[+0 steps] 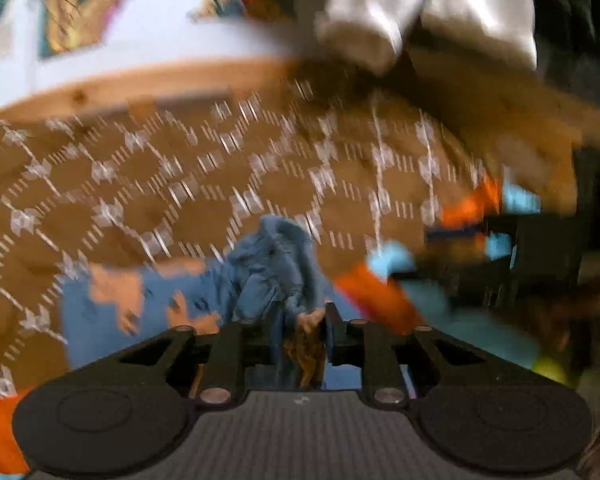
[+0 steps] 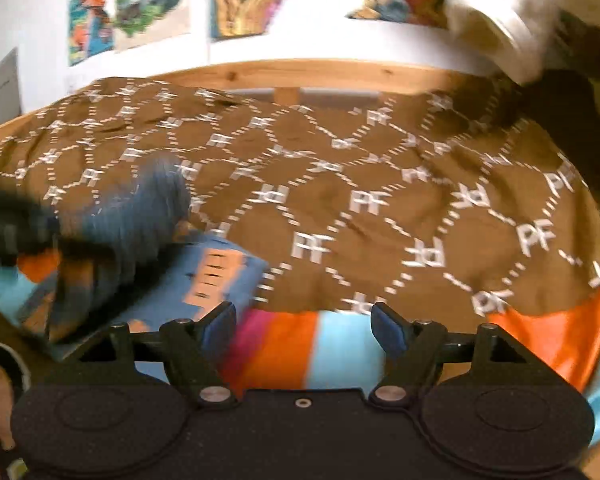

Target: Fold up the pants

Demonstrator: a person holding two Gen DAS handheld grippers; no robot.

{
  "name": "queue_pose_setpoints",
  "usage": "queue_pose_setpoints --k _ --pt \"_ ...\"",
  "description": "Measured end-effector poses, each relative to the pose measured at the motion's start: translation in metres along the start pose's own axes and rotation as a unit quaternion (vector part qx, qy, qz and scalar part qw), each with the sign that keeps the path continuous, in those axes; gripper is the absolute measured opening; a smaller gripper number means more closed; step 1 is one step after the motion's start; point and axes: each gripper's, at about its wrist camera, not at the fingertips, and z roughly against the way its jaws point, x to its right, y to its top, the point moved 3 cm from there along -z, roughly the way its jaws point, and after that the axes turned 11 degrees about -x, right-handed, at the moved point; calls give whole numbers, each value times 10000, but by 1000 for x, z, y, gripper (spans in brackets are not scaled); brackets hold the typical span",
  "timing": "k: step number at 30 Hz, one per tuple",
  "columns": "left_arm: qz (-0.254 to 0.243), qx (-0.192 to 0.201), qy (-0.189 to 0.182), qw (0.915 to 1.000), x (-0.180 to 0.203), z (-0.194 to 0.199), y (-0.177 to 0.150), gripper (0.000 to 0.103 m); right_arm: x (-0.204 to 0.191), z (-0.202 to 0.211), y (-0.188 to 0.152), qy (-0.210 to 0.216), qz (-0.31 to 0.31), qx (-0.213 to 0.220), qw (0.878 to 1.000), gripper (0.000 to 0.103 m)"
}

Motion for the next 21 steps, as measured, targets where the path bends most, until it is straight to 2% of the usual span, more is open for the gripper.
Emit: queue_pose_setpoints --k 3,4,5,8,12,14,15,17,18,19,20,21 --pt "-172 -41 96 9998 7 -8 -17 47 8 -1 -3 168 -177 75 9997 77" --pt "-213 -16 137 9997 8 -6 -21 55 8 -1 -4 309 -238 114 9992 77" --pt "-254 18 209 9995 7 -4 -23 57 7 -2 -3 442 -268 141 9986 79" --pt "-466 60 355 9983 9 0 -30 58 -1 -6 1 927 -284 214 9951 80" --pt "-810 -166 484 9954 17 -10 -33 57 -13 -14 11 1697 -610 275 9832 80" --pt "-881 -206 498 9947 19 -13 -35 56 -17 -21 19 1914 -760 289 9781 76" --pt "-893 -220 499 9945 19 -14 -36 52 -19 -24 22 1934 -775 301 9776 75" --pt "-889 -191 533 9944 18 -13 -36 25 -24 -30 27 1895 -770 315 9784 65" --pt "-893 -183 547 9943 18 -12 -35 21 -26 -33 28 1886 -765 303 9786 61" --pt "-870 -171 545 9946 17 -11 -34 14 -28 -36 29 1851 -770 277 9793 51" --pt "-846 -155 530 9949 17 -9 -35 9 -29 -39 29 1803 -786 247 9802 36" --pt "-850 -130 532 9949 17 -8 -34 8 -28 -42 28 1759 -808 225 9808 23"
